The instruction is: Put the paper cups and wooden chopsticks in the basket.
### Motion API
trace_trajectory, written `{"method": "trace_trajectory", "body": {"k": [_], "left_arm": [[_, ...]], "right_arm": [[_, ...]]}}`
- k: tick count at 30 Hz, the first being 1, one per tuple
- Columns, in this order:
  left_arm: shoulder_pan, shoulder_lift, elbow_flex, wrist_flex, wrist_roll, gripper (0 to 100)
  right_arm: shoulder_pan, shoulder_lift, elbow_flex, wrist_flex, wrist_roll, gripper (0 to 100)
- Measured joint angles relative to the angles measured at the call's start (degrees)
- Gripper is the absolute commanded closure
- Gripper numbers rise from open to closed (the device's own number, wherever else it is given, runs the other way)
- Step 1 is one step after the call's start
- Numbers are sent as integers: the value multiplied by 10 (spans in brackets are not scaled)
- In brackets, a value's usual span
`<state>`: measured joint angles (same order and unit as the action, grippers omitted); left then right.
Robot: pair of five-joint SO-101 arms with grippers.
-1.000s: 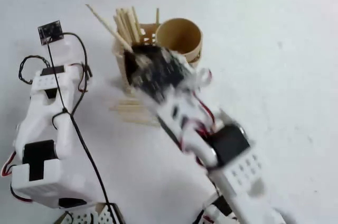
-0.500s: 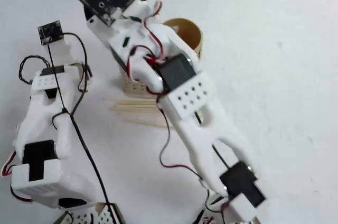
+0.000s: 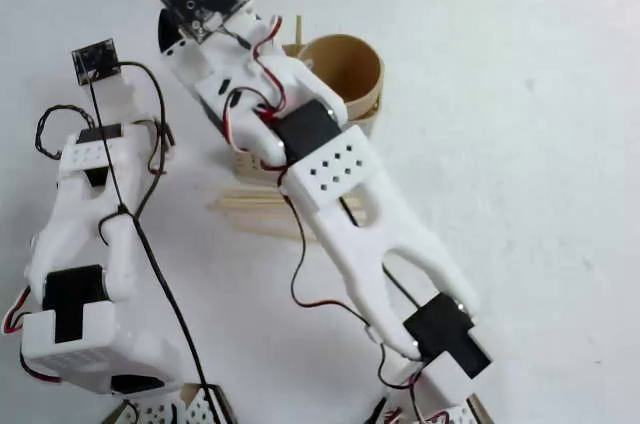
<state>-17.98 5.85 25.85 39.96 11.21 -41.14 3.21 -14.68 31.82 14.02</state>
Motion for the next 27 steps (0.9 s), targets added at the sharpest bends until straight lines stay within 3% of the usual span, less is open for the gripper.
{"method": "trace_trajectory", "body": {"k": [6, 12, 15, 22, 27], "left_arm": [[0, 0, 0, 0, 0, 835], [0, 0, 0, 0, 0, 835], [0, 0, 0, 0, 0, 835], [0, 0, 0, 0, 0, 835], [0, 0, 0, 0, 0, 835]], "right_arm": [[0, -54, 174, -165, -5, 981], [7, -118, 295, -201, -8, 976], [28, -161, 341, -201, -8, 943], [50, -270, 433, -174, -8, 731], [50, -351, 436, -61, -8, 751]]}}
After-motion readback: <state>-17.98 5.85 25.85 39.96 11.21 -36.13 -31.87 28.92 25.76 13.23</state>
